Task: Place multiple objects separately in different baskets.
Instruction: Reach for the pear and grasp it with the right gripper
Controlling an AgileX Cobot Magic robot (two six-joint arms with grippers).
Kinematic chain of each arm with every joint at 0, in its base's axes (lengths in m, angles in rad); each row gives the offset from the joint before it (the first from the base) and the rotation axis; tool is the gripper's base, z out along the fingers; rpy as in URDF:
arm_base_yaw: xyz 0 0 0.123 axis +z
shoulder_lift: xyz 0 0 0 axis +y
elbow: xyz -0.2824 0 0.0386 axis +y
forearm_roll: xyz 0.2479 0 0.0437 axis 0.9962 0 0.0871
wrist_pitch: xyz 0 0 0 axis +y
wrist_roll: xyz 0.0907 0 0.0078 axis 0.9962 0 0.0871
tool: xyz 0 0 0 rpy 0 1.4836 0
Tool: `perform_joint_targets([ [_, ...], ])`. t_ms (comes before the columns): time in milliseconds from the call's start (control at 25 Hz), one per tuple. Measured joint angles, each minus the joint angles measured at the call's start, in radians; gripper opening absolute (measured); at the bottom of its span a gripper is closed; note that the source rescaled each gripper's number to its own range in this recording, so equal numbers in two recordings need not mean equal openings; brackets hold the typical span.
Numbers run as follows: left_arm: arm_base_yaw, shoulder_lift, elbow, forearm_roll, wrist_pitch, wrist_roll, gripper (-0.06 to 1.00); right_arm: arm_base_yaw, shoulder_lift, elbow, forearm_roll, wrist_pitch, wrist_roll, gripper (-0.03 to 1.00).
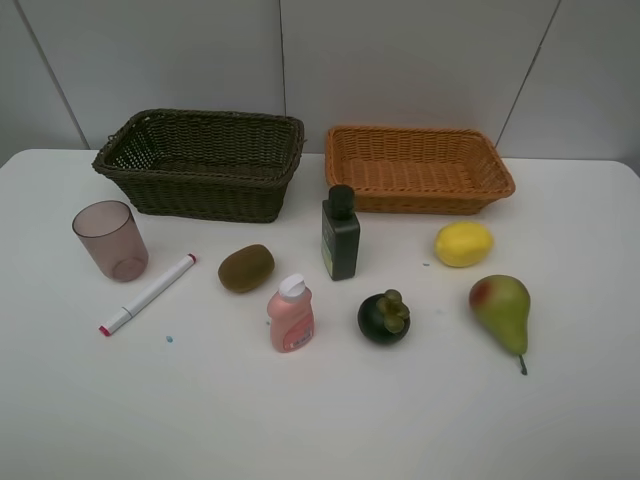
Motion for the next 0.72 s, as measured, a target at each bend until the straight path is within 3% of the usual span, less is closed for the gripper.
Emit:
perform_joint_targets([
  [720,0.0,0.0,0.0,0.0,0.0,0.0,0.74,0.0,0.0,0.0,0.0,0.0,0.0,1.0],
])
